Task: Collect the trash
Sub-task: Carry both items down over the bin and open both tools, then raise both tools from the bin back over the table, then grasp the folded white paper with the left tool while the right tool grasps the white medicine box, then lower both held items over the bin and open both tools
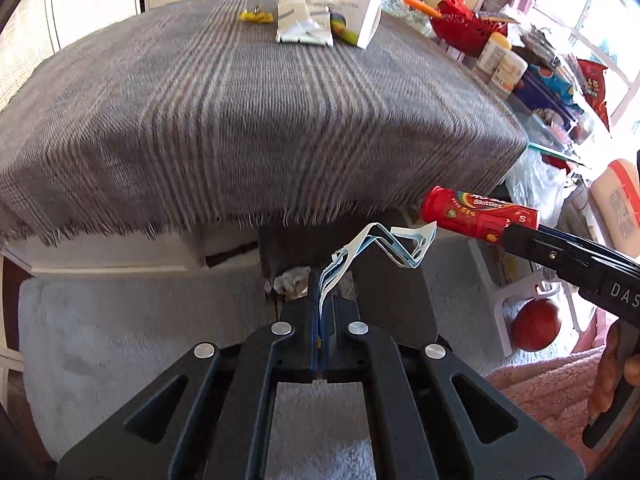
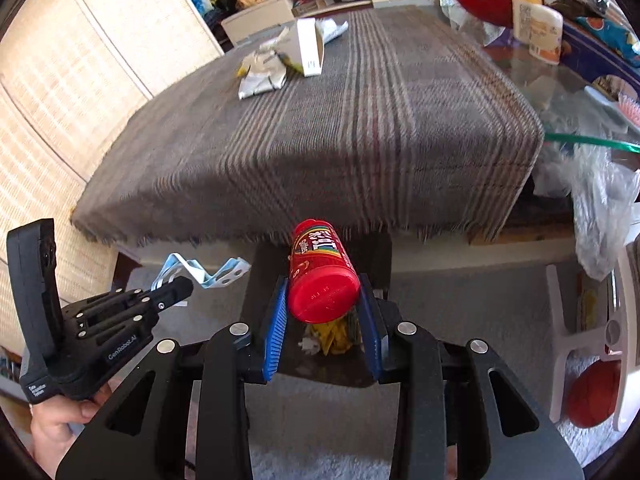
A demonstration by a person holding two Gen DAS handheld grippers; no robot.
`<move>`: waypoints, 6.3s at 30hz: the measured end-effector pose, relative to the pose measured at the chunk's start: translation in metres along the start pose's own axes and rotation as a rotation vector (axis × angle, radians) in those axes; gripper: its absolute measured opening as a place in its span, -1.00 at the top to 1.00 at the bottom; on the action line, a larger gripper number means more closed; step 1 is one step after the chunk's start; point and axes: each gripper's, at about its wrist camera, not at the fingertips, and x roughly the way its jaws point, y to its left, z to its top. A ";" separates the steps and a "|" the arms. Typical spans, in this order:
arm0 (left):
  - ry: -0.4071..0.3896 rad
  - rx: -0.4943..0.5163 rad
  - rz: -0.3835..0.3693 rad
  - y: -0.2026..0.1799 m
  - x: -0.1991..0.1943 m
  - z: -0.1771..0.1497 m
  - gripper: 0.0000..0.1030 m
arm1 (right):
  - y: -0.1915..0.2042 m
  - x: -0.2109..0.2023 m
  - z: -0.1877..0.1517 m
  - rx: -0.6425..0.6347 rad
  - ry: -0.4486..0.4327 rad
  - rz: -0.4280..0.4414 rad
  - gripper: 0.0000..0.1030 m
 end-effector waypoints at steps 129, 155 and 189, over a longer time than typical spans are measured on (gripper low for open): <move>-0.068 0.084 0.149 0.011 0.080 0.216 -0.11 | -0.018 0.030 0.249 -0.004 -0.140 0.087 -0.23; -0.098 0.039 0.027 -0.026 -0.013 0.004 -0.11 | -0.027 -0.038 0.013 0.069 -0.167 0.093 -0.23; 0.205 -0.058 0.004 0.005 0.105 -0.035 -0.15 | -0.021 0.111 -0.019 0.127 0.222 -0.026 -0.32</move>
